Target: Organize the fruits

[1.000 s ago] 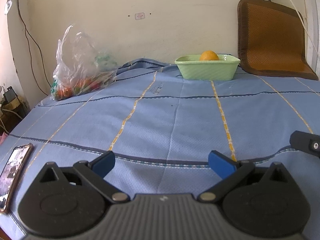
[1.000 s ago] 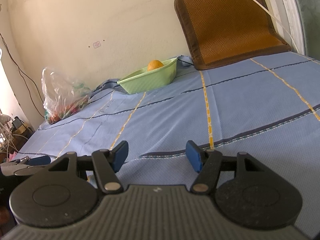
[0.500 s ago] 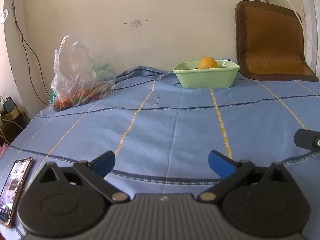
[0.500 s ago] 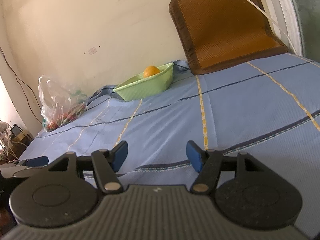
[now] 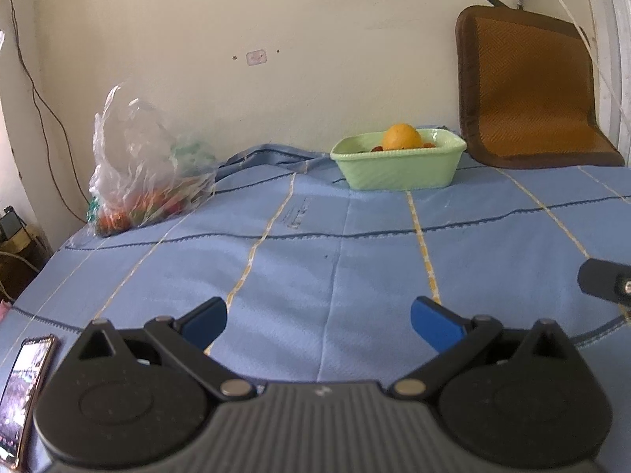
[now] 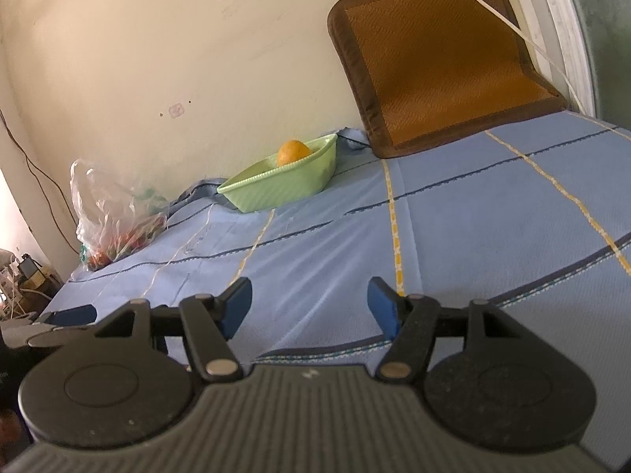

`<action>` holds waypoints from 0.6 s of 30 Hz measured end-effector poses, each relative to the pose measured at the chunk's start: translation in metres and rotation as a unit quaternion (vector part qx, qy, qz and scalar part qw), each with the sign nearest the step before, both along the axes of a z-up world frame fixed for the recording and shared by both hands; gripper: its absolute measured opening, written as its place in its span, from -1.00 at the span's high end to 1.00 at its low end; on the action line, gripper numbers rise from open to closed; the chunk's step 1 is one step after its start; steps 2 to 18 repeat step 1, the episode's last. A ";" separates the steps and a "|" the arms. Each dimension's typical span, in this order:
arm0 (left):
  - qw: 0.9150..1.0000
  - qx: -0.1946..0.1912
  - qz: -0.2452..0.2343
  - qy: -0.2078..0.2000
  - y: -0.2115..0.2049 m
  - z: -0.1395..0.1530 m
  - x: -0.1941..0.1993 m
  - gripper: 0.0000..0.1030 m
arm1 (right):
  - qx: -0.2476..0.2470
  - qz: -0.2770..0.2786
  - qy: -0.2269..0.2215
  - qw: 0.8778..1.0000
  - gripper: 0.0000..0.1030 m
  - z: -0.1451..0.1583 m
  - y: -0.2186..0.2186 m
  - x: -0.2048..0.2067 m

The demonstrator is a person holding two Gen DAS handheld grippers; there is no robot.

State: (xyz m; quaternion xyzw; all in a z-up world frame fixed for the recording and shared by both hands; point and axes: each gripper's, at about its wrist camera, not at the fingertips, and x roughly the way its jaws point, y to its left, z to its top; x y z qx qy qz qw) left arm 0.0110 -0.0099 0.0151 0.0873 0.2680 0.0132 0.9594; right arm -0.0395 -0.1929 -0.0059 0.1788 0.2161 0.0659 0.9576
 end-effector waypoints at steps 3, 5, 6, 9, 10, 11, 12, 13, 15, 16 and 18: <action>1.000 -0.002 -0.003 0.001 -0.001 0.001 0.001 -1.00 | -0.002 0.000 -0.001 1.000 -0.31 0.000 -0.001 0.000; 1.000 -0.002 -0.003 0.001 -0.001 0.001 0.001 -1.00 | -0.002 0.000 -0.001 1.000 -0.31 0.000 -0.001 0.000; 1.000 -0.002 -0.003 0.001 -0.001 0.001 0.001 -1.00 | -0.002 0.000 -0.001 1.000 -0.31 0.000 -0.001 0.000; 1.000 -0.002 -0.003 0.001 -0.001 0.001 0.001 -1.00 | -0.002 0.000 -0.001 1.000 -0.31 0.000 -0.001 0.000; 1.000 -0.002 -0.003 0.001 -0.001 0.001 0.001 -1.00 | -0.002 0.000 -0.001 1.000 -0.31 0.000 -0.001 0.000; 1.000 -0.002 -0.003 0.001 -0.001 0.001 0.001 -1.00 | -0.002 0.000 -0.001 1.000 -0.31 0.000 -0.001 0.000; 1.000 -0.002 -0.003 0.001 -0.001 0.001 0.001 -1.00 | -0.002 0.000 -0.001 1.000 -0.31 0.000 -0.001 0.000; 1.000 -0.002 -0.003 0.001 -0.001 0.001 0.001 -1.00 | -0.002 0.000 -0.001 1.000 -0.31 0.000 -0.001 0.000; 1.000 -0.002 -0.003 0.001 -0.001 0.001 0.001 -1.00 | -0.002 0.000 -0.001 1.000 -0.31 0.000 -0.001 0.000; 1.000 -0.002 -0.003 0.001 -0.001 0.001 0.001 -1.00 | -0.002 0.000 -0.001 1.000 -0.31 0.000 -0.001 0.000; 1.000 -0.002 -0.003 0.001 -0.001 0.001 0.001 -1.00 | -0.002 0.000 -0.001 1.000 -0.31 0.000 -0.001 0.000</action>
